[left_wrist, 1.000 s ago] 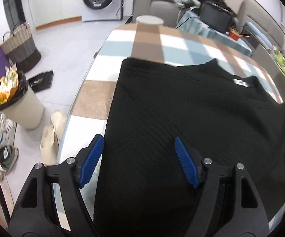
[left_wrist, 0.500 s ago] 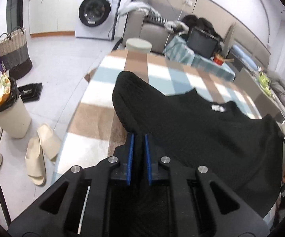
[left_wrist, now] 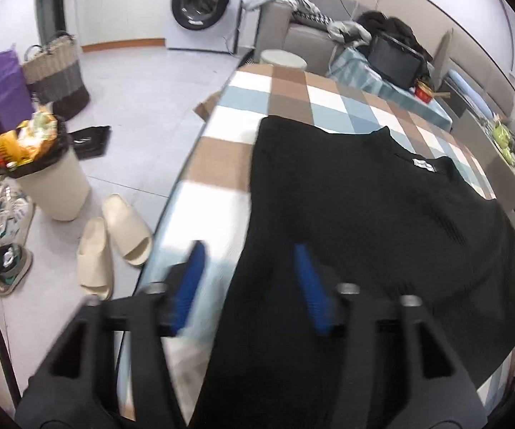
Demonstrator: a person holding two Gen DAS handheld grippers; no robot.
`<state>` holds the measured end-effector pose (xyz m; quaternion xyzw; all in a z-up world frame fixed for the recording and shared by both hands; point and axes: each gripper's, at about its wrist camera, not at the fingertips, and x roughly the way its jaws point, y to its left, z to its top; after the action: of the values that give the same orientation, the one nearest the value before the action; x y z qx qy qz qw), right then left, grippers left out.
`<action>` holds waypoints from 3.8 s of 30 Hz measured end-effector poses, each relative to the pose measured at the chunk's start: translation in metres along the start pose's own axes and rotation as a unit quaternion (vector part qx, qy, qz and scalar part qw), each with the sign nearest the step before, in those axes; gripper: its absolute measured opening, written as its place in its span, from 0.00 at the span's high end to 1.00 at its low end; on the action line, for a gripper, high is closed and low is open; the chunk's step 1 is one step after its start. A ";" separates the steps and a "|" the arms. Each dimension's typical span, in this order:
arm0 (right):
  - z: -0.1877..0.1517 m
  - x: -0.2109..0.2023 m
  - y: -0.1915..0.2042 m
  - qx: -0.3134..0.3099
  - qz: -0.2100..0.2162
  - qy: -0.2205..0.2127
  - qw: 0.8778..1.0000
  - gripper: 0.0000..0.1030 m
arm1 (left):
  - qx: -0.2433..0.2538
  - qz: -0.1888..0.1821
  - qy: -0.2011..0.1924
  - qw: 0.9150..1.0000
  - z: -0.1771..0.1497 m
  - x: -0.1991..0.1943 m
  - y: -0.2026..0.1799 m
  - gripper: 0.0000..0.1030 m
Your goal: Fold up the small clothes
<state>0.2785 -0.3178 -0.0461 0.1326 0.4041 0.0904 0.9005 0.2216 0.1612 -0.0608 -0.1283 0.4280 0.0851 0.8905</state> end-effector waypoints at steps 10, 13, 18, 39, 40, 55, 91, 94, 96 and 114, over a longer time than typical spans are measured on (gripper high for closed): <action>-0.058 -0.041 0.071 -0.053 0.086 0.007 0.995 0.11 | -0.029 0.002 -0.014 0.999 -0.089 -0.080 0.012 0.24; -0.073 -0.044 0.083 -0.055 0.090 0.009 0.994 0.11 | -0.054 -0.005 -0.007 0.998 -0.114 -0.090 0.017 0.22; -0.091 -0.045 0.089 -0.038 0.103 0.018 0.994 0.11 | -0.113 -0.047 0.000 0.992 -0.146 -0.098 0.031 0.22; -0.097 -0.040 0.087 -0.006 0.115 0.028 0.993 0.11 | -0.207 -0.089 0.031 0.974 -0.160 -0.103 0.043 0.38; -0.097 -0.039 0.087 -0.006 0.116 0.029 0.993 0.11 | -0.208 -0.095 0.030 0.973 -0.165 -0.106 0.042 0.37; -0.142 -0.084 0.017 0.102 0.057 0.038 0.992 0.11 | -0.206 -0.086 -0.004 0.975 -0.133 -0.066 -0.005 0.73; -0.126 -0.104 -0.005 0.102 0.029 0.011 0.994 0.11 | 0.189 -0.311 0.067 0.929 -0.113 -0.079 -0.258 0.59; -0.119 -0.101 0.005 0.089 0.053 0.012 0.995 0.11 | 0.158 -0.298 0.031 0.941 -0.106 -0.092 -0.227 0.36; -0.114 -0.095 0.018 0.075 0.076 0.018 0.994 0.14 | 0.140 -0.288 0.018 0.947 -0.105 -0.099 -0.207 0.36; -0.119 -0.075 0.082 -0.061 0.104 0.100 0.988 0.89 | 0.089 -0.232 0.007 0.969 -0.108 -0.075 -0.151 0.36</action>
<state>0.1351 -0.2402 -0.0442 0.1086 0.4694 0.2209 0.8480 0.1345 -0.0184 -0.0432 -0.1448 0.3988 -0.1633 0.8907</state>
